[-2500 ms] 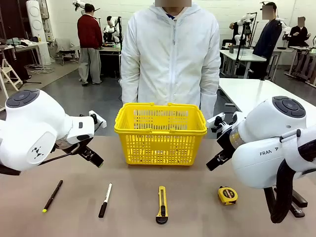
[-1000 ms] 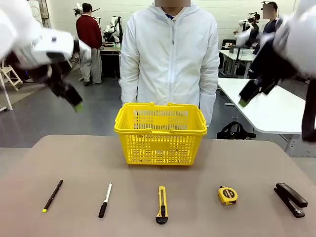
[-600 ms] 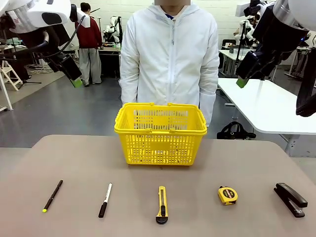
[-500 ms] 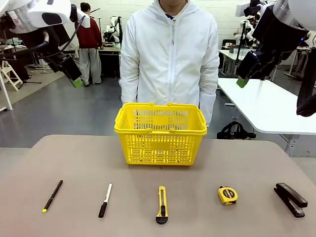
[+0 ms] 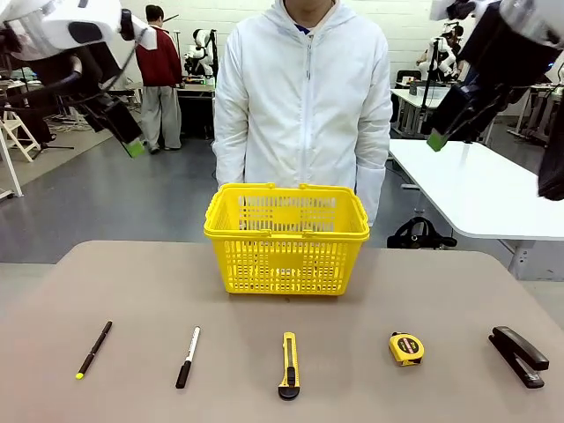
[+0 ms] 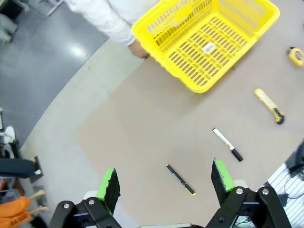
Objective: Place the items the person wants into the basket.
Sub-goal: Pick up the item the person points to and place it in the Market Basket.
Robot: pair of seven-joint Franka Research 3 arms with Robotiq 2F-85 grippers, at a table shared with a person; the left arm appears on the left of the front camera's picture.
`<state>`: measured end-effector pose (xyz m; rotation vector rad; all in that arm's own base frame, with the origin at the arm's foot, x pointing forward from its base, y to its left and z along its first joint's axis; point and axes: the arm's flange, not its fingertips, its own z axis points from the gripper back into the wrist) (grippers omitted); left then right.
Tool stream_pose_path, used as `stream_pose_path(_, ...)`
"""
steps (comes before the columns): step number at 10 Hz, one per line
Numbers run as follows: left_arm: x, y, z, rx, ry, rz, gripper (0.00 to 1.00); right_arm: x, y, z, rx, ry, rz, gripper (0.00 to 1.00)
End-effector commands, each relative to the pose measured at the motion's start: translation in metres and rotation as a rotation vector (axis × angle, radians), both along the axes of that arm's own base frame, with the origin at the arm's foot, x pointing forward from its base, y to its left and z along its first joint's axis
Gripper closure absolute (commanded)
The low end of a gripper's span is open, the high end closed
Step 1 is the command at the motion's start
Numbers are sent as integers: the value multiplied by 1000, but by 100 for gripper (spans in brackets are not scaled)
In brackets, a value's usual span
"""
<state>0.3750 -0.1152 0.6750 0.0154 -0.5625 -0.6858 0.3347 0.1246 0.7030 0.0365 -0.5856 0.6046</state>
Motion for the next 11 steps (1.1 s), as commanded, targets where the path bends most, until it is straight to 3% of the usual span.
stream_pose_path(1,0,70,23,-142,82,-43,0,-36,-77,12,207,5,89,0)
stream_pose_path(4,-29,157,42,-302,61,19,0,-84,-175,16,378,-14,0,0)
stream_pose_path(6,-42,201,31,-469,9,19,0,-97,-224,1,484,-18,-74,0)
stream_pose_path(11,-56,254,0,-645,12,4,0,-125,-264,-27,597,-108,-31,0)
